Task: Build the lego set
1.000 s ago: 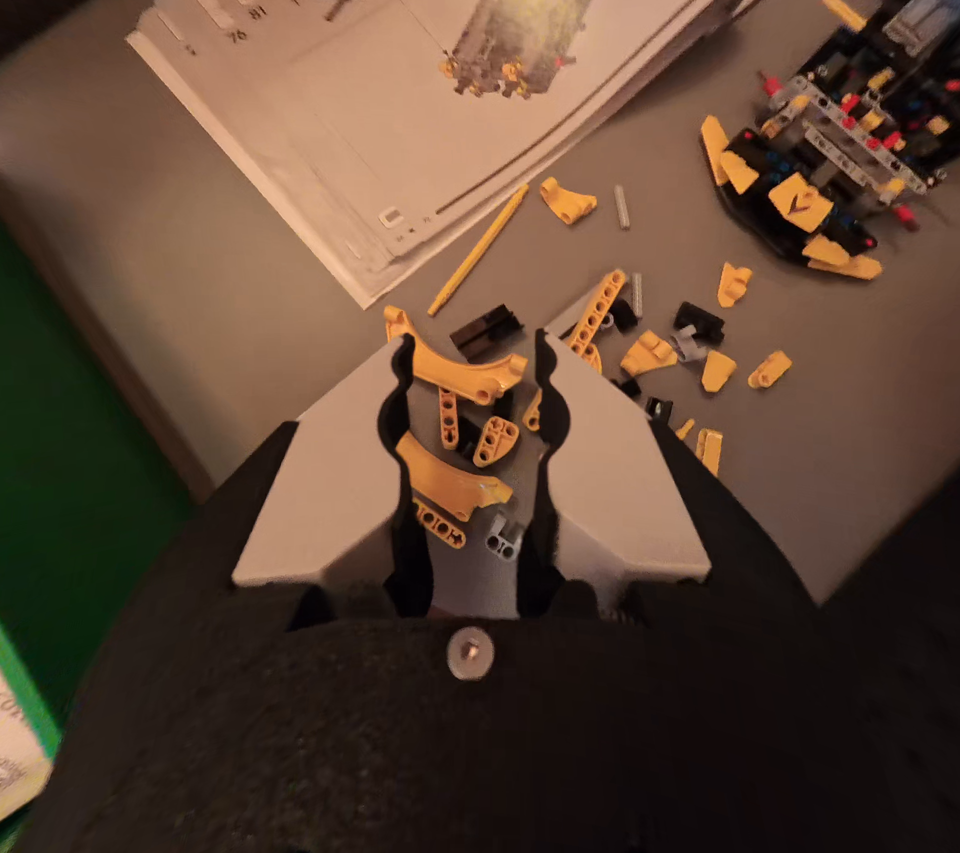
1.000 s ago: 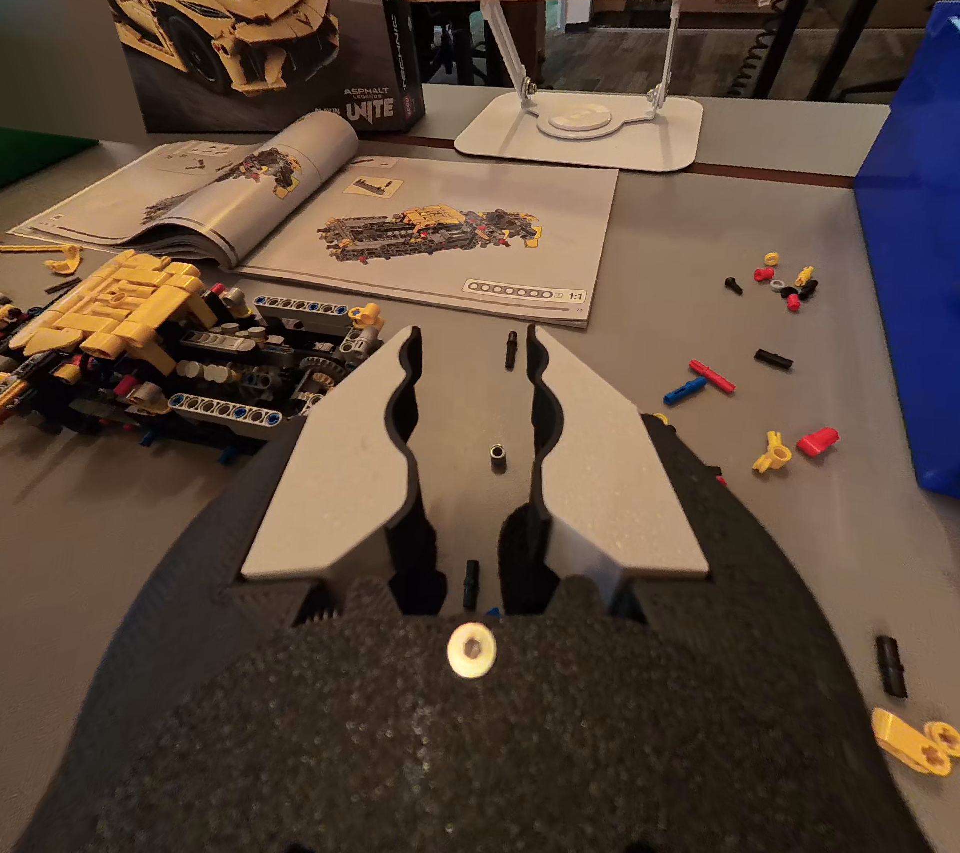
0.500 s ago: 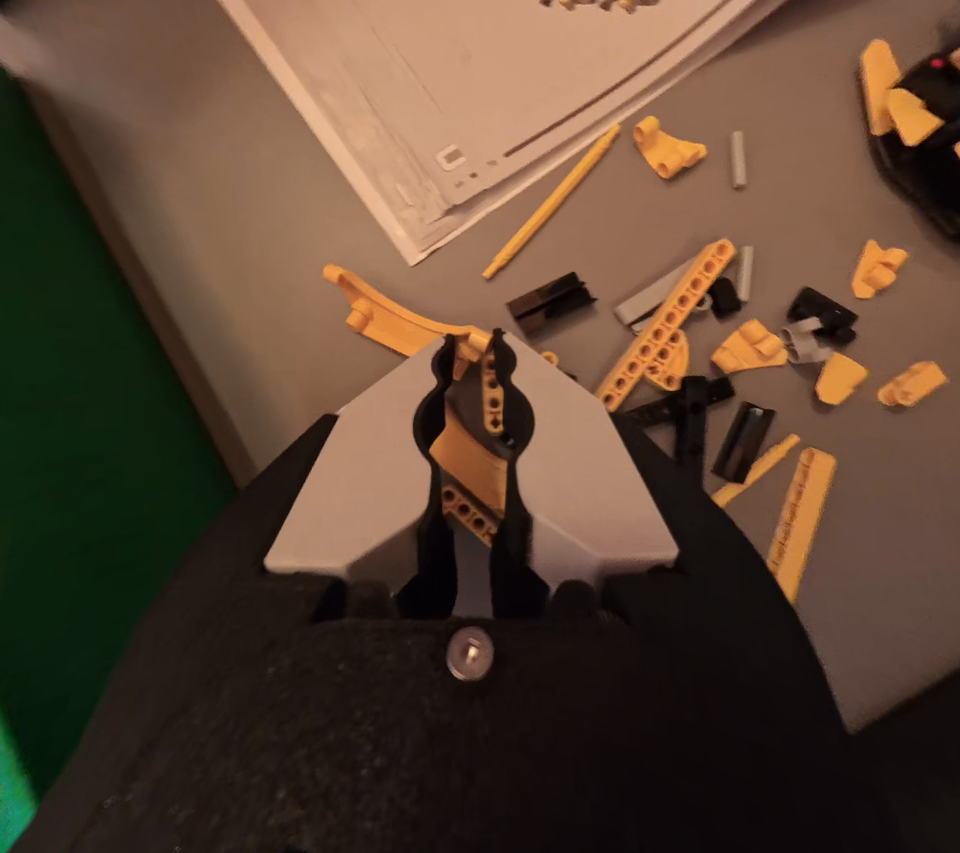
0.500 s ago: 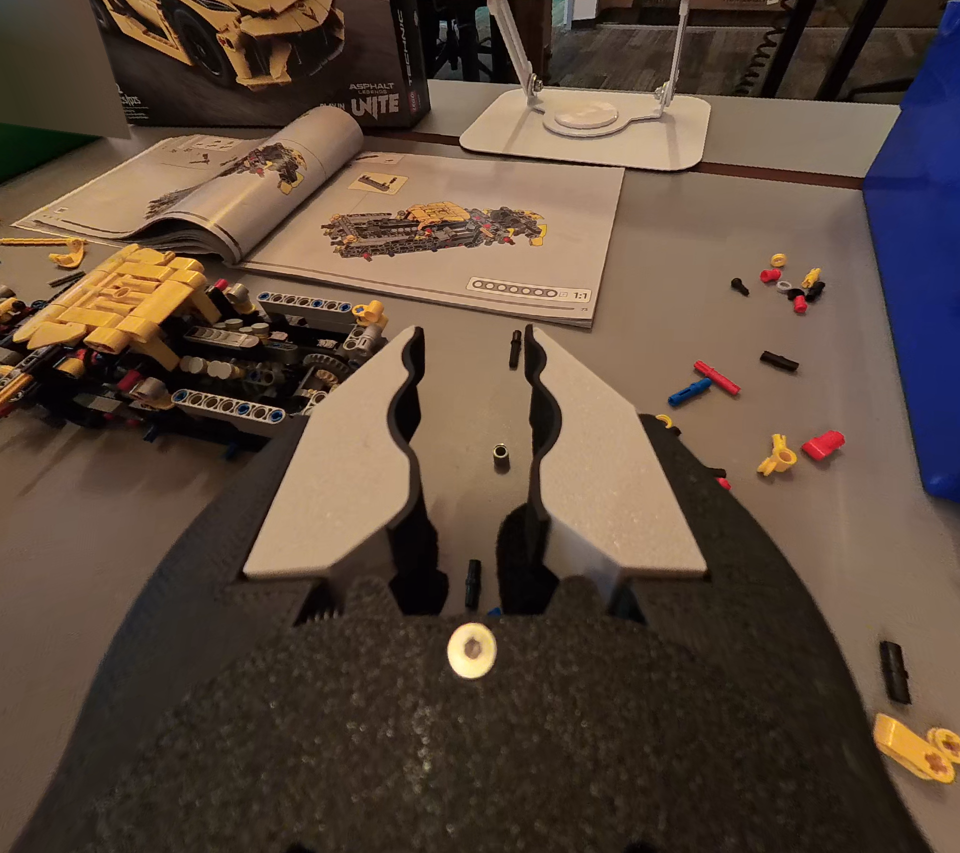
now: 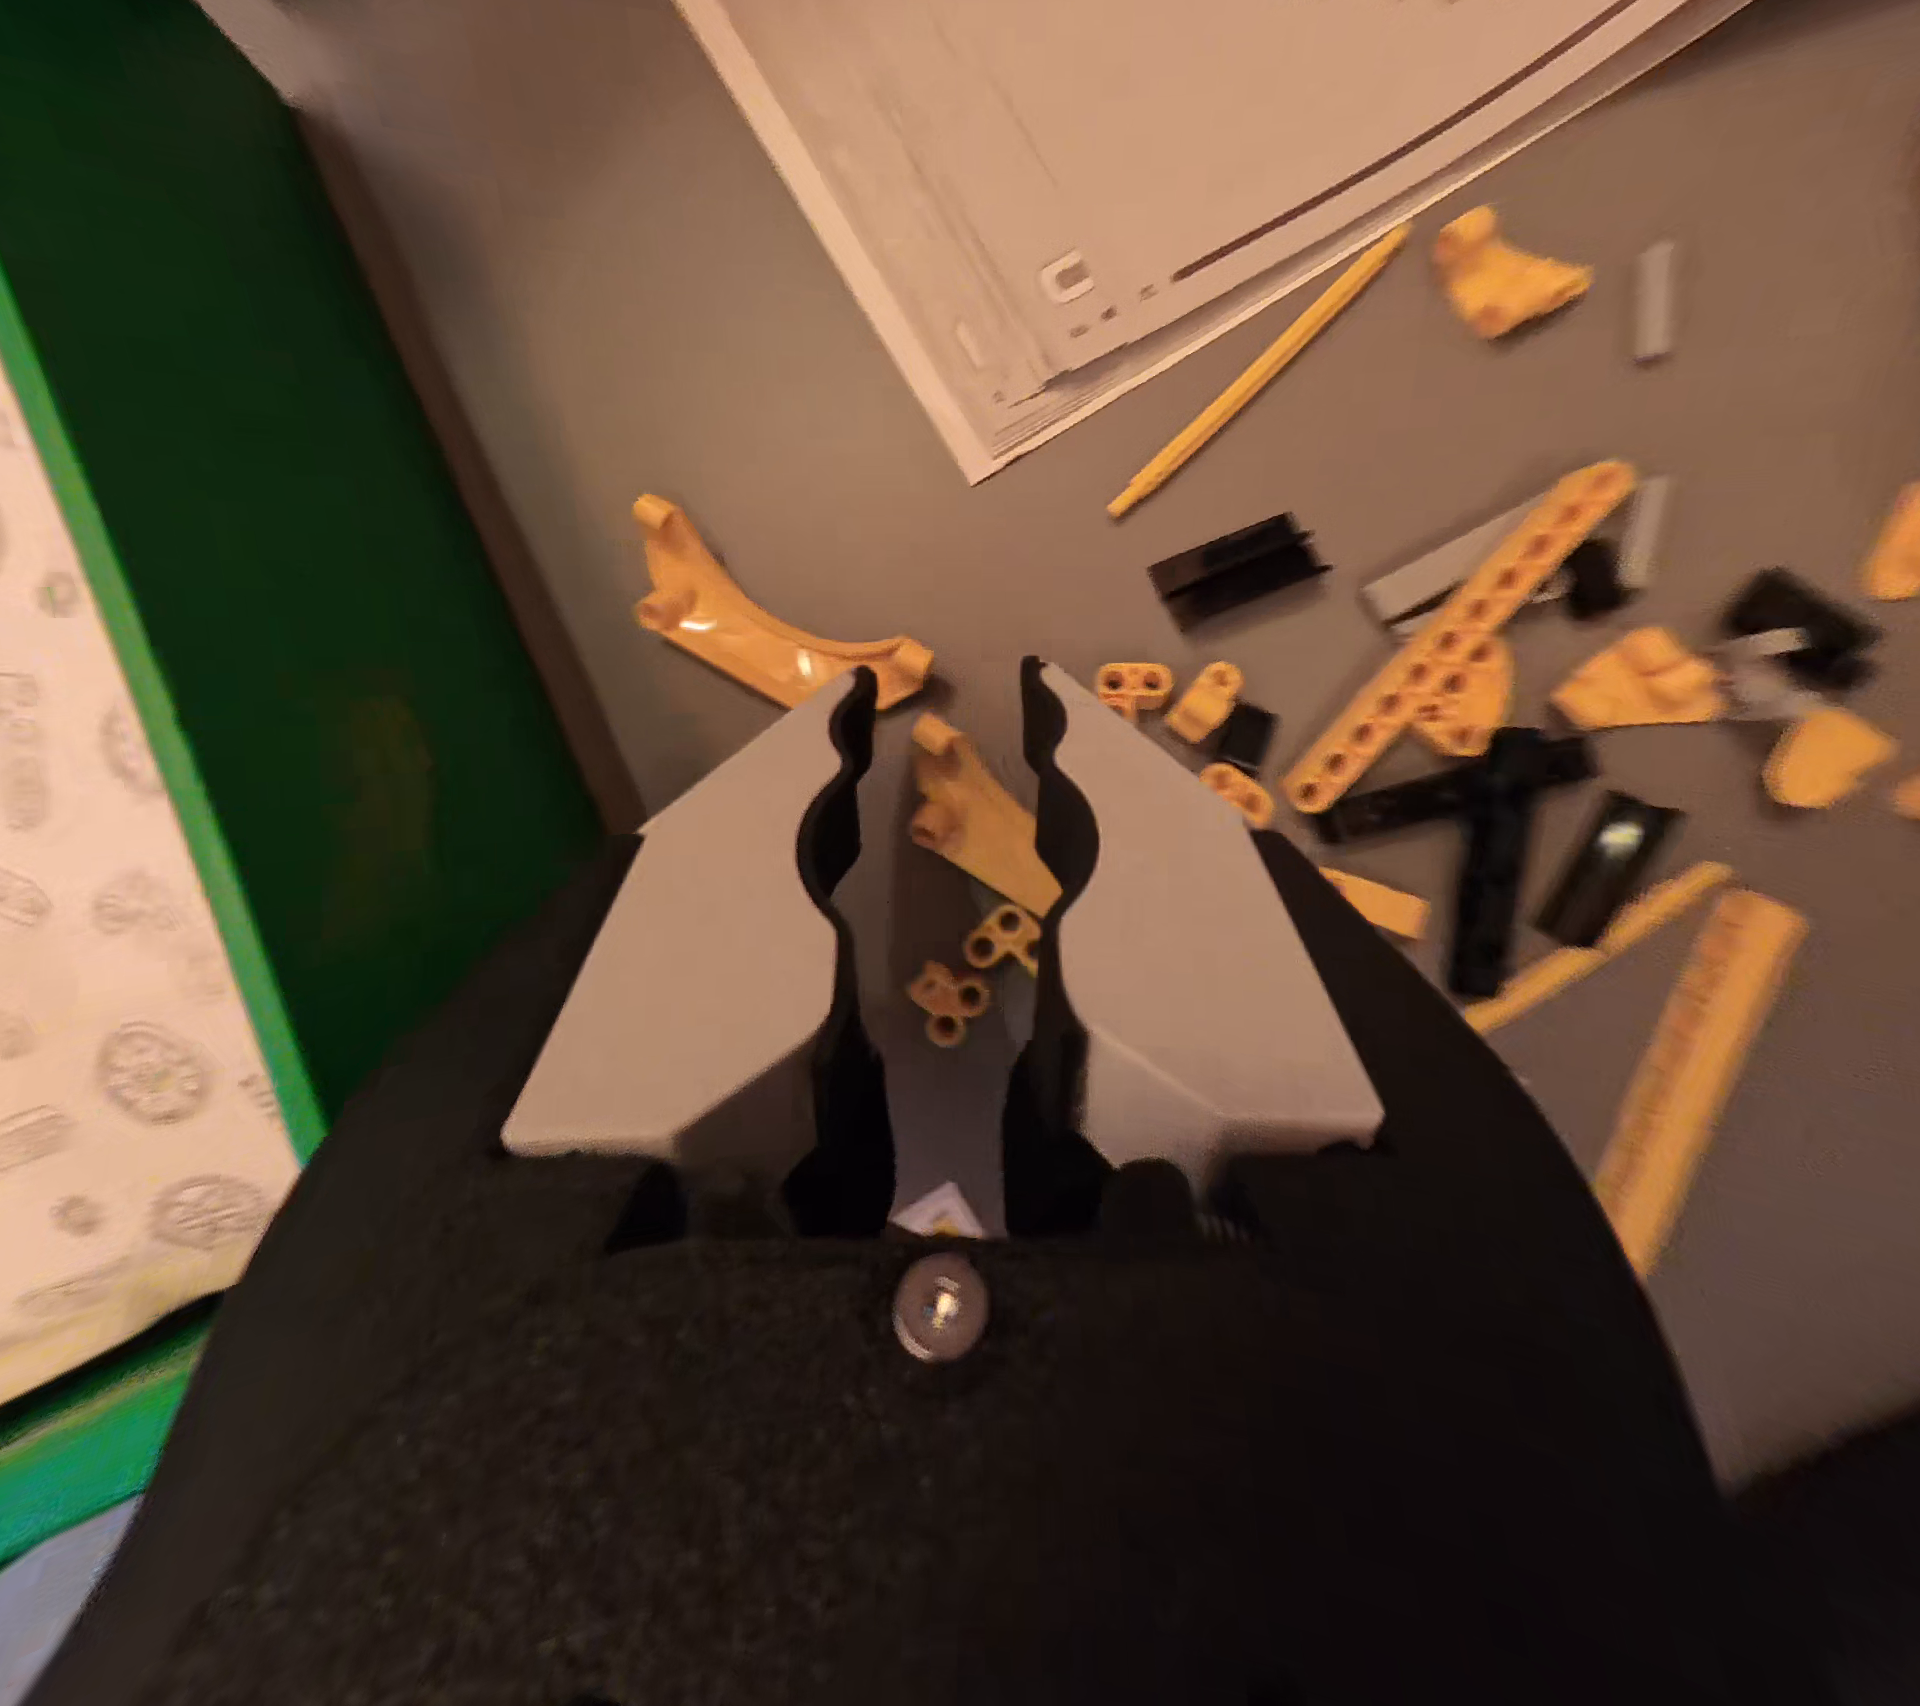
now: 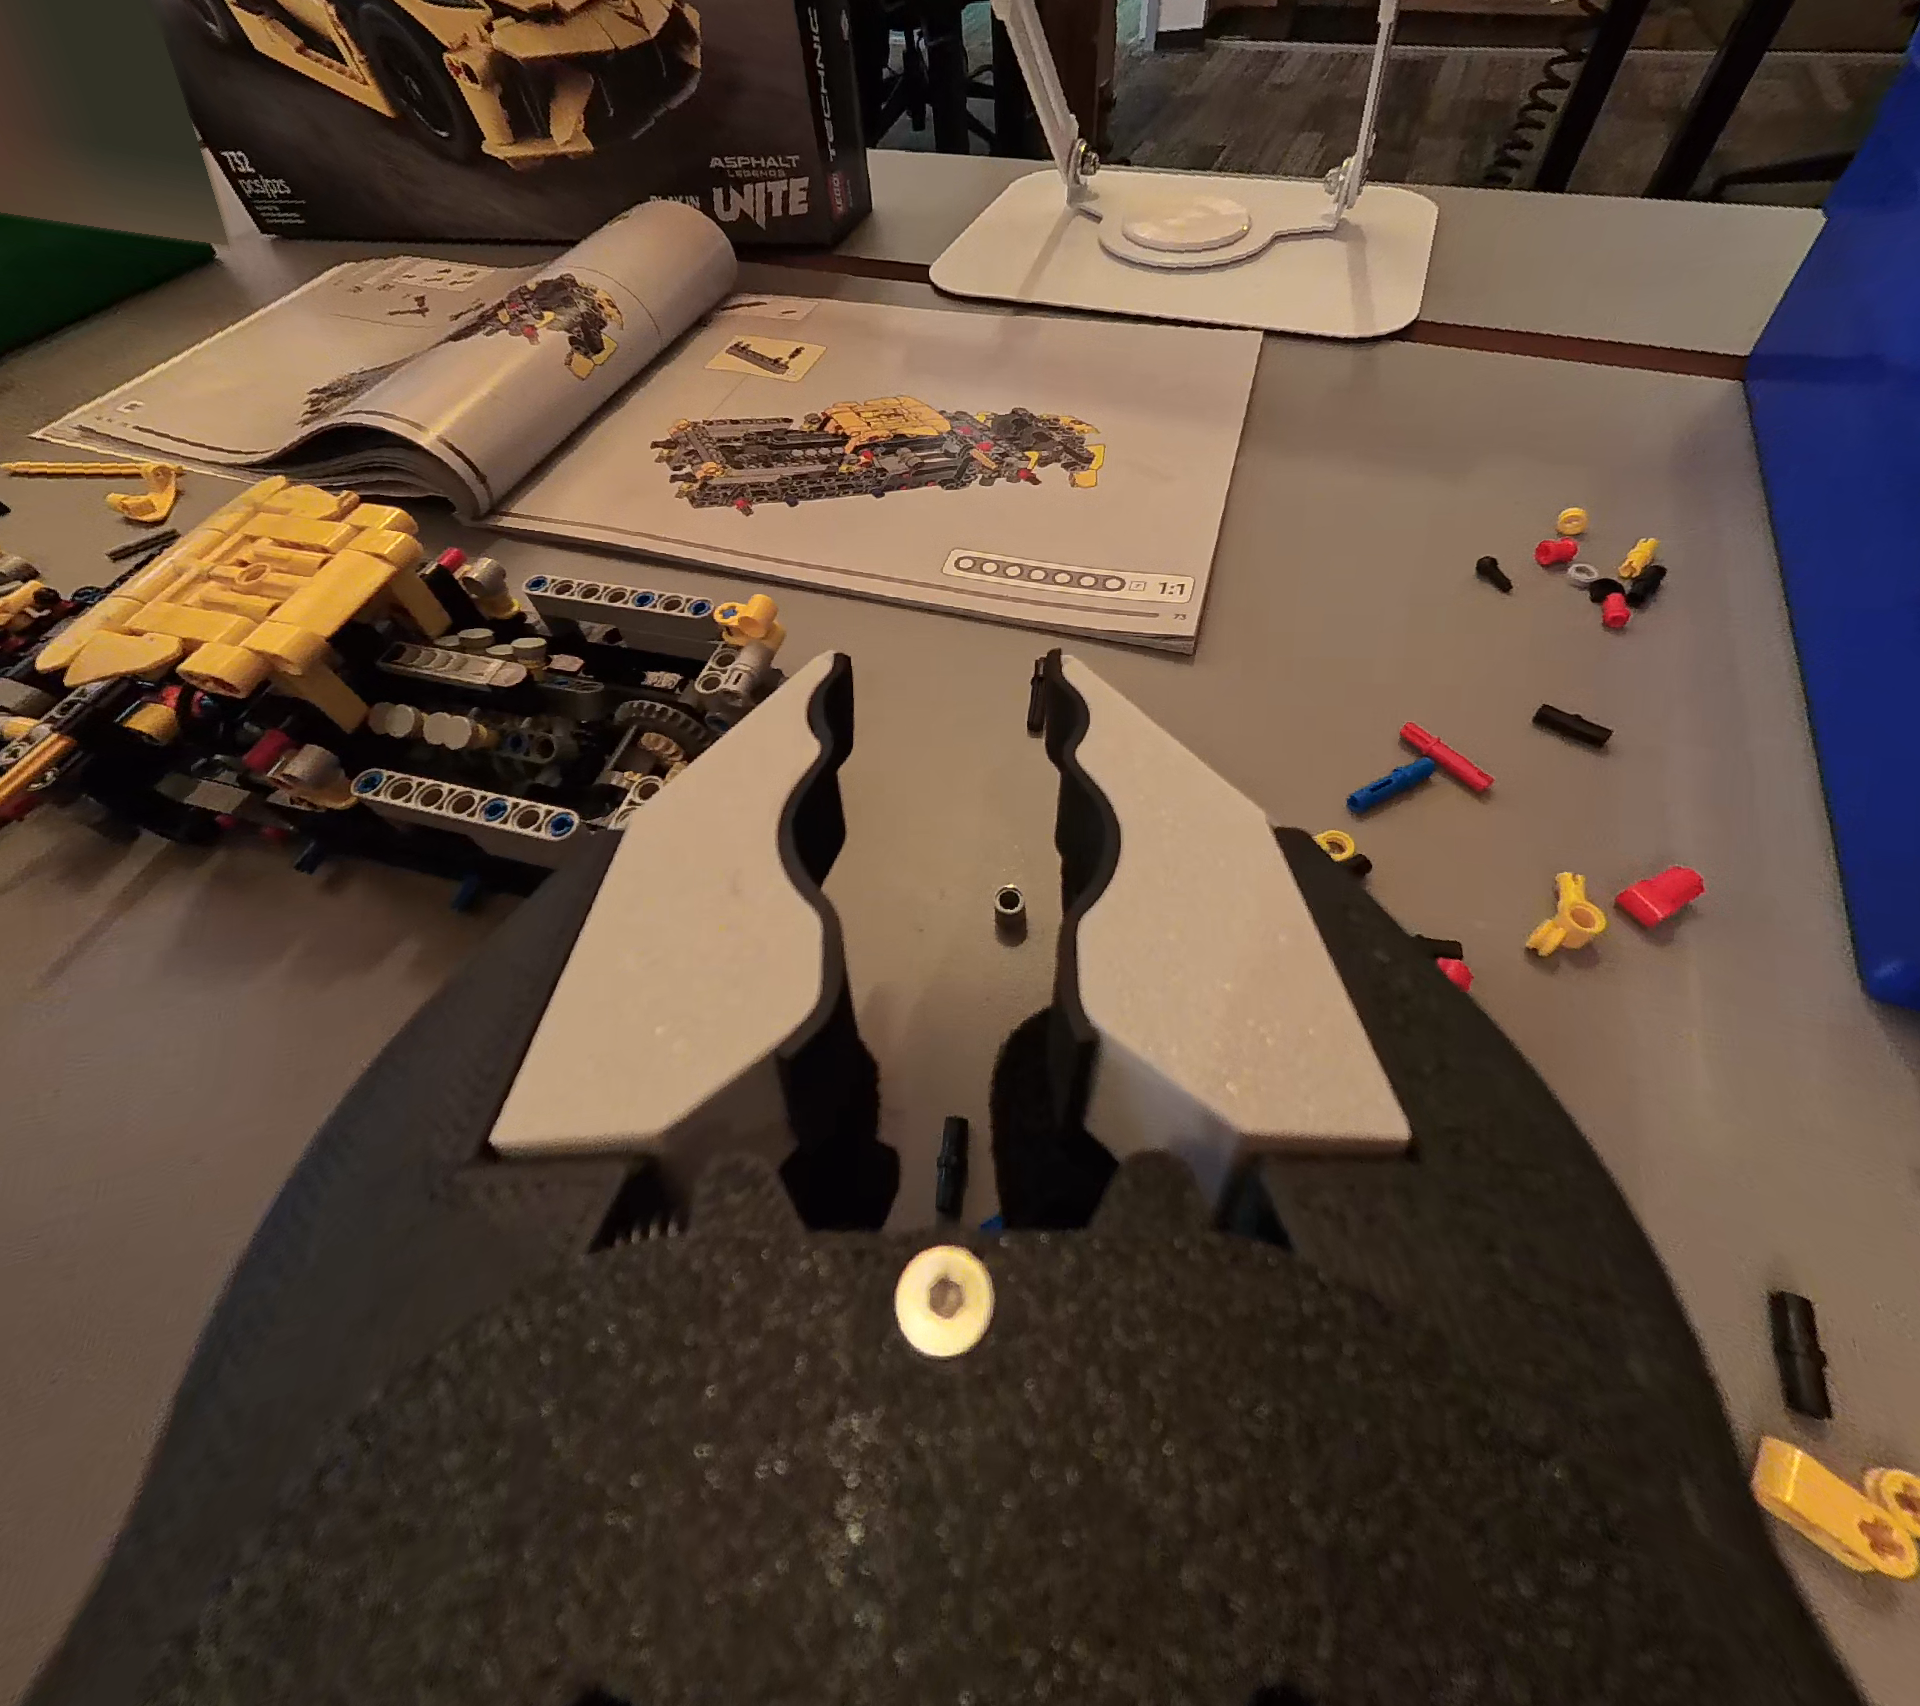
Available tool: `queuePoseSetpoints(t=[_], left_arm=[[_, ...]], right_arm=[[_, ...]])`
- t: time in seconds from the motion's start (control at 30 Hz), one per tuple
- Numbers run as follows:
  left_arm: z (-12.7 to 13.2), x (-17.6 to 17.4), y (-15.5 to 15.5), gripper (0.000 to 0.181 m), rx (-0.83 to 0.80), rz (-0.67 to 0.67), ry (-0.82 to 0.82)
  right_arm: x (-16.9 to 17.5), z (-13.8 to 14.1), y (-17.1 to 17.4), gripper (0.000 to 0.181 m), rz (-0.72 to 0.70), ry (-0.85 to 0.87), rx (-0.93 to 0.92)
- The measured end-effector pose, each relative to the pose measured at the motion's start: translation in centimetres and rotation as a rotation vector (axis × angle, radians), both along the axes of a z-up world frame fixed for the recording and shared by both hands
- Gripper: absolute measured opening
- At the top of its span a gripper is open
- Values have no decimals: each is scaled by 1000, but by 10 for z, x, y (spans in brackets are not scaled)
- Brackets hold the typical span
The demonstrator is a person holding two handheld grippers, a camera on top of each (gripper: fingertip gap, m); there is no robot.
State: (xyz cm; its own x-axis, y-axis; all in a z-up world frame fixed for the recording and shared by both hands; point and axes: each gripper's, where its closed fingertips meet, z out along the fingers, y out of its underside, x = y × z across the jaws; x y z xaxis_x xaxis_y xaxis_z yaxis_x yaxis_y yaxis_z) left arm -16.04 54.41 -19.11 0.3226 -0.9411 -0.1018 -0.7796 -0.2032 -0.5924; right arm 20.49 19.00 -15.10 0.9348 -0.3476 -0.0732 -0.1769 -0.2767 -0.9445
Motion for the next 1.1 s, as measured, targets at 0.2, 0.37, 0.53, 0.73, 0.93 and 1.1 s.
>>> queuePoseSetpoints(t=[0.2,0.37,0.53,0.73,0.93,1.1], left_arm=[[-5,-2,-35,29,-195,-118,-46],[-8,-3,-18,7,-84,-74,9],[1,8,-2,7,-85,11,-63],[-20,12,3,7,-46,21,30],[-8,24,0,30,-68,-1,-27],[22,64,2,29,-90,-35,-159]], right_arm=[[-2,-1,1,35,10,-3,-12],[-1,-1,1,35,9,3,-5],[-2,-2,2,35,13,5,-10],[-2,-1,1,34,12,6,-2],[-2,-1,1,34,14,9,-4],[-2,-1,1,34,15,6,1]])
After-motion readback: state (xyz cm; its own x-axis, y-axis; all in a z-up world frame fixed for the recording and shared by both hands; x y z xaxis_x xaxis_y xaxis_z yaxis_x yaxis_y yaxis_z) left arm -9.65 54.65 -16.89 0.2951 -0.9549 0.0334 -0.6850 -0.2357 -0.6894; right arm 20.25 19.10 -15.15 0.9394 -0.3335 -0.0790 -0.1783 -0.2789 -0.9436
